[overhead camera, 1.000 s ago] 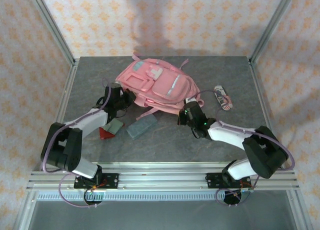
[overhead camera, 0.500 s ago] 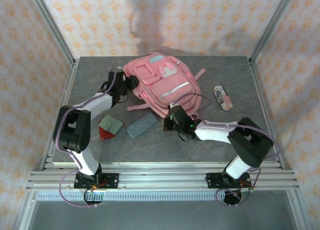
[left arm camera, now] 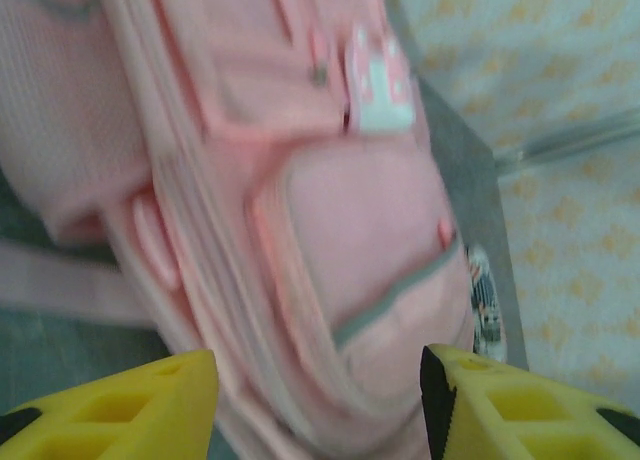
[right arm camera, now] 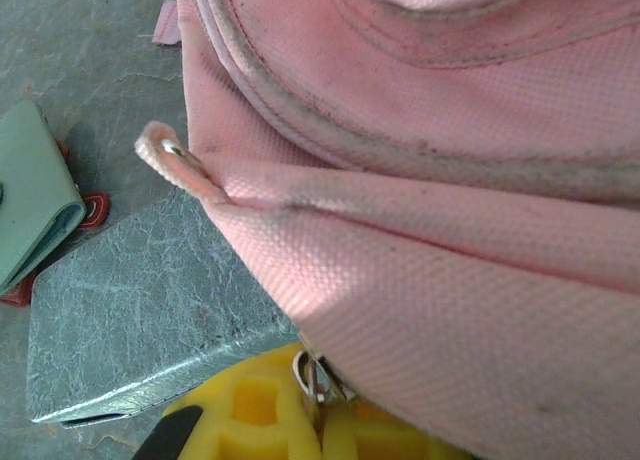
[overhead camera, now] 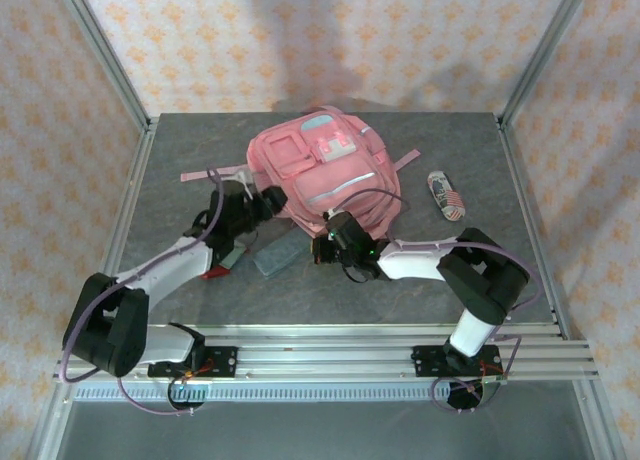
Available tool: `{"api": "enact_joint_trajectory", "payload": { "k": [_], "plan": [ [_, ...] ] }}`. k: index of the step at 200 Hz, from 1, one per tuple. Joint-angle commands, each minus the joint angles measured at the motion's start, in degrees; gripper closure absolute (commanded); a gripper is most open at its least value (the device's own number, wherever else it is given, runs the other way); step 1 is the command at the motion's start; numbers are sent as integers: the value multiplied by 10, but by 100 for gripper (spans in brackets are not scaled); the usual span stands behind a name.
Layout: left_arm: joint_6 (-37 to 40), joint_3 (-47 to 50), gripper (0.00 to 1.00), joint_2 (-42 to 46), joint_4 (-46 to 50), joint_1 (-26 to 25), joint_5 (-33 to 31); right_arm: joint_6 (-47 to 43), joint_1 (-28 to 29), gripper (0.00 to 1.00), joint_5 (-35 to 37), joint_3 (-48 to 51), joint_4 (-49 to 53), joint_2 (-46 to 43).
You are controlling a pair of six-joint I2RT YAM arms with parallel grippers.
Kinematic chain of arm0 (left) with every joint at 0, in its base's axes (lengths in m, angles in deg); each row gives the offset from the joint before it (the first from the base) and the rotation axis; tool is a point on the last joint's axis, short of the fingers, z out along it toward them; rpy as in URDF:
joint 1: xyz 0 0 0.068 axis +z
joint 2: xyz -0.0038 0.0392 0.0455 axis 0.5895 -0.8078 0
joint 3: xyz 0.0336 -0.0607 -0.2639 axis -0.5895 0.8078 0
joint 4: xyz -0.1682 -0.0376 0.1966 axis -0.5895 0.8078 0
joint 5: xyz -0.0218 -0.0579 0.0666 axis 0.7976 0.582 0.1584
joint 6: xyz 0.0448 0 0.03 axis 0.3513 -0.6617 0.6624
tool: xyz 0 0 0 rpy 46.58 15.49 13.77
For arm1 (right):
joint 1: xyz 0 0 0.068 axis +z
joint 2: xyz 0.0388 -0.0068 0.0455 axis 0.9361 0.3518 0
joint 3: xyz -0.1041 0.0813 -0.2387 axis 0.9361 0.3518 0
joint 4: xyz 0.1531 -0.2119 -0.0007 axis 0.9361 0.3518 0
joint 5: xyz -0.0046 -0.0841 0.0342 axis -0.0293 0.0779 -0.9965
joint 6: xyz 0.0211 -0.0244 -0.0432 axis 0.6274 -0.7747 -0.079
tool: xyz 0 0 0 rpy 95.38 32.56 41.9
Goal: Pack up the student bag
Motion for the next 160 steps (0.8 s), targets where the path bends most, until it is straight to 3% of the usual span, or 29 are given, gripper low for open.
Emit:
{"api": "enact_joint_trajectory", "payload": {
  "k": [1,60,79,93,104,160],
  "plan": [
    [-36,30,44,2,-32,-33,-39,4,3,100,-17,-16,-33,-7],
    [-33,-28,44,-111,-50,-84,-77,10,3,100,-30,-18,-32,-32],
    [-30,-55,60,-150,-44,-85,-78,12,3,100,-33,-22,-25,-40],
    [-26,-68,85,-170,-38,-85,-86,9,3,100,-28,-25,-11,-44],
    [-22,-75,100,-178,-37,-82,-89,8,4,100,-24,-27,2,-47],
    [14,-93,100,-164,-5,-40,-93,0,-27,100,-1,16,84,-119]
  ]
}}
